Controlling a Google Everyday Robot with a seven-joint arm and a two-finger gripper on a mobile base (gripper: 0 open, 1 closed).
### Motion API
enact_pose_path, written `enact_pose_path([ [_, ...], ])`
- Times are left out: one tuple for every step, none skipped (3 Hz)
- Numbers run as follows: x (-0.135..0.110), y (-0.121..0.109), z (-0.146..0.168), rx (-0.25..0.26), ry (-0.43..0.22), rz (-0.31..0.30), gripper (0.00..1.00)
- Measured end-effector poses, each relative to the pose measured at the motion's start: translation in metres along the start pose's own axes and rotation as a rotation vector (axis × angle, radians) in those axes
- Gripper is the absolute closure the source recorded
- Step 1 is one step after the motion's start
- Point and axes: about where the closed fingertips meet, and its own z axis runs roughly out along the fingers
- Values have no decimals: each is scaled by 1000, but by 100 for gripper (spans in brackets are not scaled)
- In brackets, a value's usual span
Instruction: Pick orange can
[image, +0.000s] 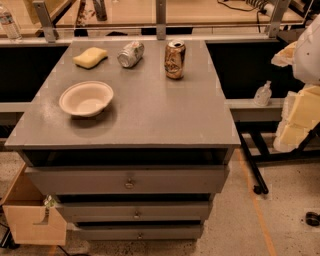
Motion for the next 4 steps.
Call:
enact_pose_path([
  [0, 0, 0, 0, 0, 0, 0],
  [1, -6, 1, 12, -27, 4, 0],
  [7, -42, 12, 48, -131, 40, 0],
  [5, -91, 32, 91, -270, 126, 0],
])
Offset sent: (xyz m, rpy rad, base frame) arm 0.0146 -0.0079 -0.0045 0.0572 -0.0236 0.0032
